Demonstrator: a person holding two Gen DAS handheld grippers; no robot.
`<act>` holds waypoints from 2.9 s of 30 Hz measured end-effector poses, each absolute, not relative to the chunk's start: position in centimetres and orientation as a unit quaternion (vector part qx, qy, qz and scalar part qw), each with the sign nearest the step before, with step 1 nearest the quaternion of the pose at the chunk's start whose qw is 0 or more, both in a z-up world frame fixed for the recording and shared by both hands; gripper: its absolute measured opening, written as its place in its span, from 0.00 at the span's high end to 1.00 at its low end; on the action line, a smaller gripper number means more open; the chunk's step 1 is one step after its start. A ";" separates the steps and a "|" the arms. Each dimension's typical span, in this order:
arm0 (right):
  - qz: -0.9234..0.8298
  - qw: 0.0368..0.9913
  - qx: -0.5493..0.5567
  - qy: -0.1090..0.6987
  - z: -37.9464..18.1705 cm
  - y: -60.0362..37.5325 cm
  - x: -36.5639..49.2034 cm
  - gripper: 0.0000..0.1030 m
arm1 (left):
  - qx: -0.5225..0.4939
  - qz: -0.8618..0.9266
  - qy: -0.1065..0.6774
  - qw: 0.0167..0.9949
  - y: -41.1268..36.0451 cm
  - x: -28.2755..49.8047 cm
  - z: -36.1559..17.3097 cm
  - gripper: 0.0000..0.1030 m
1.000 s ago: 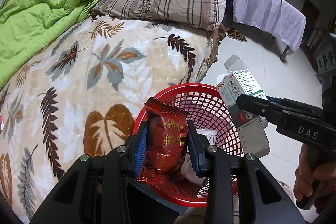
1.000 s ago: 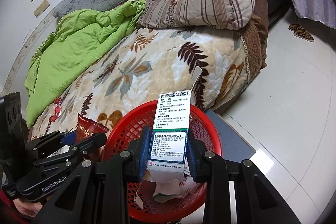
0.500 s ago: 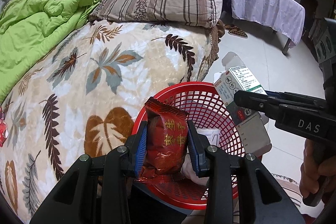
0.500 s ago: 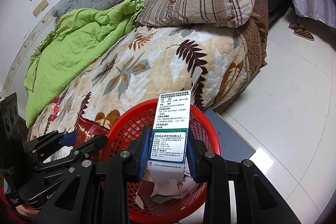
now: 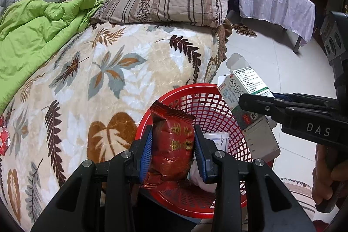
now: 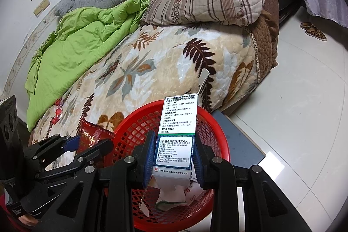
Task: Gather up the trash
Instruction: 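Open the left tool to drop the snack bag while right tool drops the box, then move both tools back over the remaining red wrappers on the bed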
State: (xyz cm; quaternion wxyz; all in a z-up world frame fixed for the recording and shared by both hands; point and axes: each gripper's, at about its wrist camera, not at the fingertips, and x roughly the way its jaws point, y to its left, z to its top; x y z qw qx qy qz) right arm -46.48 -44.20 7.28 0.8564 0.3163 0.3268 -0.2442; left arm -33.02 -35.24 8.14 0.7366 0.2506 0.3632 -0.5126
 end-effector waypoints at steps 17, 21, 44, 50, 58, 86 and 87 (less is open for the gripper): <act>-0.241 0.854 0.324 0.328 7.2 -44.5 -46.5 0.62 | 0.231 -0.514 0.364 0.741 -34.9 -32.6 8.9 0.49; -0.238 0.857 0.321 0.325 7.8 -44.4 -46.4 0.62 | 0.226 -0.512 0.362 0.745 -34.4 -32.6 9.4 0.47; -0.173 0.896 0.293 0.286 12.6 -39.8 -43.7 0.58 | 0.175 -0.429 0.347 0.815 -24.8 -30.3 13.7 0.46; -0.102 0.920 0.258 0.276 15.1 -34.6 -40.4 0.56 | 0.134 -0.371 0.352 0.849 -18.7 -28.7 15.6 0.42; -0.024 0.939 0.204 0.276 17.6 -28.7 -37.2 0.55 | 0.071 -0.316 0.344 0.881 -12.1 -26.9 18.3 0.39; 0.127 0.895 0.125 0.410 10.7 -22.6 -4.9 0.49 | -0.074 -0.146 0.434 0.886 3.0 -5.2 10.8 0.34; 0.134 0.892 0.121 0.414 10.1 -22.2 -3.0 0.49 | -0.073 -0.146 0.436 0.885 3.2 -4.6 10.6 0.34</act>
